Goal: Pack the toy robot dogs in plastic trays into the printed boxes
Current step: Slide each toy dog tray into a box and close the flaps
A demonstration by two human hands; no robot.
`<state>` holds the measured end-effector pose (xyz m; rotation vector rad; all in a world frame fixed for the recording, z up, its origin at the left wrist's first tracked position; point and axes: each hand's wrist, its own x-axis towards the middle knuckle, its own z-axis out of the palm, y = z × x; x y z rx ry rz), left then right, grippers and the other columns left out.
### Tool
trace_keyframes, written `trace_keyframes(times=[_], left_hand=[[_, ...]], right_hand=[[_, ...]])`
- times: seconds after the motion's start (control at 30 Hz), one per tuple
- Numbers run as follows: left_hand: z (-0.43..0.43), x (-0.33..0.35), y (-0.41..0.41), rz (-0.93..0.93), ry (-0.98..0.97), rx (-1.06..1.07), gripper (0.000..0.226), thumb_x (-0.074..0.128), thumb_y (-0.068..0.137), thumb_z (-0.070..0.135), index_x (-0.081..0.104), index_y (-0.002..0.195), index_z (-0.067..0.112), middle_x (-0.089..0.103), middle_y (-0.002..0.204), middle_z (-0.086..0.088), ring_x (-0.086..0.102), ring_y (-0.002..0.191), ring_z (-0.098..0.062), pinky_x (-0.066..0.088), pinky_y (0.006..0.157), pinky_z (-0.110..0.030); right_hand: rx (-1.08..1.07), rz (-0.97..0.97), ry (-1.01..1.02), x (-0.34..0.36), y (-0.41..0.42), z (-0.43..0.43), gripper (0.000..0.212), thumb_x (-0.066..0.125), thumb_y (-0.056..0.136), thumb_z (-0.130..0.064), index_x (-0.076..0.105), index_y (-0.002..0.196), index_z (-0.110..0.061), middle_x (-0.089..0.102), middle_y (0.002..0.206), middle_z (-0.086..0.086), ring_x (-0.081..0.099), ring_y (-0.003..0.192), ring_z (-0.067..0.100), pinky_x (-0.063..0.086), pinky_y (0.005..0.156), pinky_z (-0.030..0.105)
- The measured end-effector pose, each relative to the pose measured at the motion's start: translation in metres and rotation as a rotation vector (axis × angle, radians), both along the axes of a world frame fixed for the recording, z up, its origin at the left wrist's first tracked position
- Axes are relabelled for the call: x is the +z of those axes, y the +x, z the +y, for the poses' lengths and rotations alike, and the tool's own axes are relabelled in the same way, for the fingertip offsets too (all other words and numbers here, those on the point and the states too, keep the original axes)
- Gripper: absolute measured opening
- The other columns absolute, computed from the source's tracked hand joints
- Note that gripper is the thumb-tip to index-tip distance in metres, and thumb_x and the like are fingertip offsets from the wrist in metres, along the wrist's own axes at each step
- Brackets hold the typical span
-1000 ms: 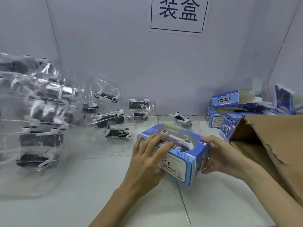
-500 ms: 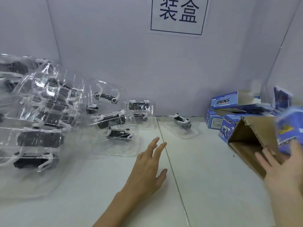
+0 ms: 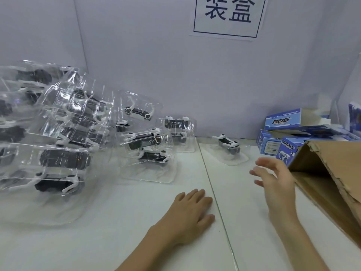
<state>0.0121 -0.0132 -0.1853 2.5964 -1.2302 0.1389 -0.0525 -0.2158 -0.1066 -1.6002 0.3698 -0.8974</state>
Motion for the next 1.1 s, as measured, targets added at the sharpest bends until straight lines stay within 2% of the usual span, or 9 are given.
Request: trace_keyframes(times=[0.17, 0.3, 0.43, 0.5, 0.57, 0.67, 0.9, 1.0, 1.1], left_hand=[[-0.001, 0.0, 0.0, 0.002, -0.019, -0.002, 0.047, 0.034, 0.103, 0.049, 0.041, 0.142, 0.021, 0.037, 0.149, -0.001, 0.027, 0.139, -0.018, 0.015, 0.109, -0.034], [0.001, 0.001, 0.001, 0.05, -0.029, -0.015, 0.051, 0.036, 0.104, 0.047, 0.036, 0.149, 0.023, 0.028, 0.162, -0.001, 0.019, 0.149, -0.017, 0.013, 0.118, -0.036], [0.002, 0.005, -0.002, 0.006, -0.025, -0.031, 0.045, 0.037, 0.104, 0.043, 0.042, 0.144, 0.022, 0.038, 0.153, 0.0, 0.03, 0.141, -0.019, 0.021, 0.115, -0.039], [0.003, 0.006, -0.002, 0.002, -0.033, -0.029, 0.042, 0.037, 0.104, 0.042, 0.046, 0.138, 0.021, 0.043, 0.146, 0.0, 0.034, 0.137, -0.021, 0.023, 0.113, -0.038], [0.003, 0.005, -0.001, 0.005, -0.04, -0.027, 0.042, 0.037, 0.103, 0.042, 0.046, 0.138, 0.02, 0.043, 0.147, -0.002, 0.033, 0.137, -0.021, 0.023, 0.113, -0.039], [0.002, 0.004, 0.0, 0.024, -0.041, -0.025, 0.047, 0.038, 0.103, 0.045, 0.04, 0.143, 0.02, 0.033, 0.157, -0.004, 0.025, 0.144, -0.021, 0.019, 0.117, -0.041], [0.002, 0.004, -0.002, 0.04, -0.053, -0.006, 0.043, 0.039, 0.102, 0.044, 0.044, 0.135, 0.017, 0.04, 0.144, -0.005, 0.029, 0.137, -0.023, 0.017, 0.115, -0.042], [0.001, 0.005, -0.004, 0.023, -0.062, 0.003, 0.041, 0.04, 0.1, 0.044, 0.047, 0.13, 0.015, 0.043, 0.134, -0.005, 0.034, 0.131, -0.024, 0.022, 0.113, -0.045], [0.001, 0.005, -0.004, 0.036, -0.051, 0.006, 0.044, 0.039, 0.102, 0.044, 0.045, 0.135, 0.015, 0.038, 0.147, -0.009, 0.027, 0.139, -0.024, 0.015, 0.115, -0.044]], right_hand=[[0.399, 0.045, -0.477, 0.03, 0.06, 0.063, 0.051, 0.081, 0.081, -0.023, 0.053, 0.123, -0.031, 0.053, 0.13, -0.011, 0.059, 0.11, 0.008, 0.048, 0.084, 0.019], [0.5, 0.148, -1.086, 0.048, 0.127, 0.118, 0.086, 0.078, 0.081, -0.042, 0.031, 0.152, -0.032, 0.025, 0.161, -0.005, 0.03, 0.145, 0.018, 0.032, 0.116, 0.045], [0.477, 0.384, -1.448, 0.052, 0.183, 0.151, 0.085, 0.066, 0.087, -0.057, 0.023, 0.157, -0.033, 0.009, 0.168, 0.0, 0.013, 0.153, 0.025, 0.017, 0.12, 0.057], [0.578, 0.46, -1.397, 0.052, 0.199, 0.154, 0.063, 0.063, 0.091, -0.054, 0.045, 0.147, -0.032, 0.03, 0.162, 0.0, 0.032, 0.146, 0.028, 0.033, 0.114, 0.051], [0.619, 0.396, -1.269, 0.053, 0.204, 0.149, 0.033, 0.067, 0.092, -0.045, 0.068, 0.122, -0.032, 0.061, 0.134, -0.007, 0.057, 0.122, 0.022, 0.048, 0.092, 0.036], [0.555, 0.31, -1.121, 0.056, 0.202, 0.13, 0.012, 0.07, 0.092, -0.038, 0.074, 0.099, -0.029, 0.07, 0.109, -0.011, 0.063, 0.098, 0.013, 0.051, 0.085, 0.033], [0.122, 0.083, -0.871, 0.07, 0.153, 0.041, 0.008, 0.072, 0.088, -0.036, 0.075, 0.095, -0.034, 0.068, 0.117, -0.004, 0.06, 0.107, 0.015, 0.039, 0.075, 0.031], [0.085, 0.316, -0.989, 0.041, 0.126, -0.002, 0.013, 0.072, 0.088, -0.037, 0.074, 0.1, -0.034, 0.062, 0.131, 0.002, 0.056, 0.119, 0.025, 0.047, 0.086, 0.038], [0.205, 0.754, -1.223, 0.003, 0.106, -0.018, 0.042, 0.065, 0.092, -0.045, 0.056, 0.133, -0.042, 0.015, 0.167, -0.001, 0.016, 0.152, 0.028, 0.025, 0.117, 0.055]])
